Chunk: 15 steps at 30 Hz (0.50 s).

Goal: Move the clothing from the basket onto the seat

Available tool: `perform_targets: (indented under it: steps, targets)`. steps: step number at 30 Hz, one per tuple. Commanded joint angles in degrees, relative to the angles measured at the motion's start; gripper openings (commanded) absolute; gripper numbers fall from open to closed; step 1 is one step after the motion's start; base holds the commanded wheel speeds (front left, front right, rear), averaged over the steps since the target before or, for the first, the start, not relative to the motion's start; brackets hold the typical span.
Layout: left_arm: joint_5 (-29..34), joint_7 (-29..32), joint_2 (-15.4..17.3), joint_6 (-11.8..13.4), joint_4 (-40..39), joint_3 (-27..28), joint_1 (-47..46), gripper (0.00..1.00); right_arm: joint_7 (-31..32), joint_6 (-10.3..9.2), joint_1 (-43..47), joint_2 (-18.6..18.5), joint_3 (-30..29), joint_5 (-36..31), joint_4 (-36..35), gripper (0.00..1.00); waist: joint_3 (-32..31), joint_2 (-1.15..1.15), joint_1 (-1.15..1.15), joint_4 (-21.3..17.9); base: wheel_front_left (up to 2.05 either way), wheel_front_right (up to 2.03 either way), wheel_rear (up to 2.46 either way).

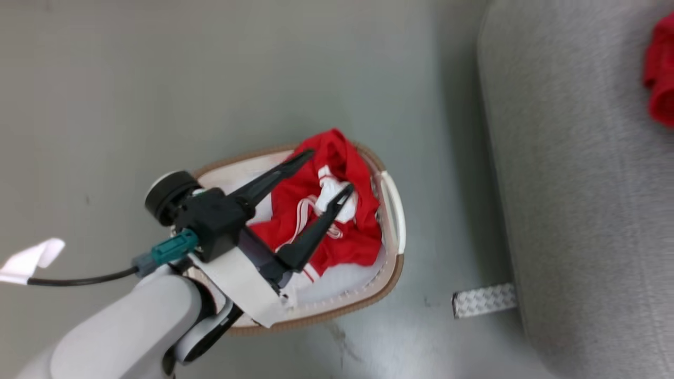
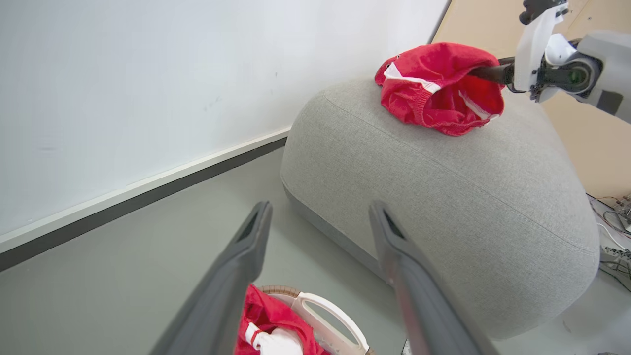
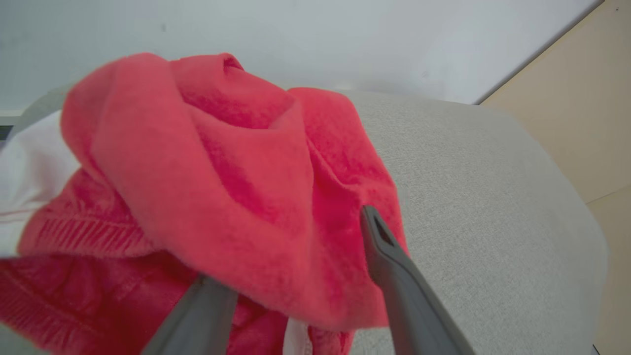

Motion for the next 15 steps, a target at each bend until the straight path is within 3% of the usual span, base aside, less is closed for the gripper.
perform_targets:
  steps: [1, 5, 9, 15]
  targets:
    - [-0.9, -0.8, -0.3, 0.4, 0.9, 0.2, 1.2, 1.0, -0.8, -0.13, 1.6, -1.5, 1.3, 1.2, 1.1, 1.0, -4.4, 0.0, -0.01, -0.9, 0.0, 0.0, 0.0]
    - [-2.4, -2.1, -0.7, 1.2, 2.8, 0.7, 3.1, 1.0, -1.8, -0.13, 3.9, -3.9, 5.0, 3.9, 2.9, 1.0, -8.8, 0.0, -0.01, -1.1, 0.0, 0.0, 0.0]
    - [-4.3, -3.4, -1.7, 2.3, 5.0, 1.6, 5.4, 1.0, -3.4, -0.13, 7.2, -7.1, 7.7, 10.7, 3.3, 1.0, -14.3, 0.0, -0.01, -0.6, 0.0, 0.0, 0.0]
    - [-7.0, -5.5, -2.3, 4.4, 7.7, 4.1, 8.8, 1.0, -7.3, -0.13, 12.0, -11.5, 11.4, 21.3, -1.0, 1.0, -20.9, 0.0, -0.01, 1.1, 0.0, 0.0, 0.0]
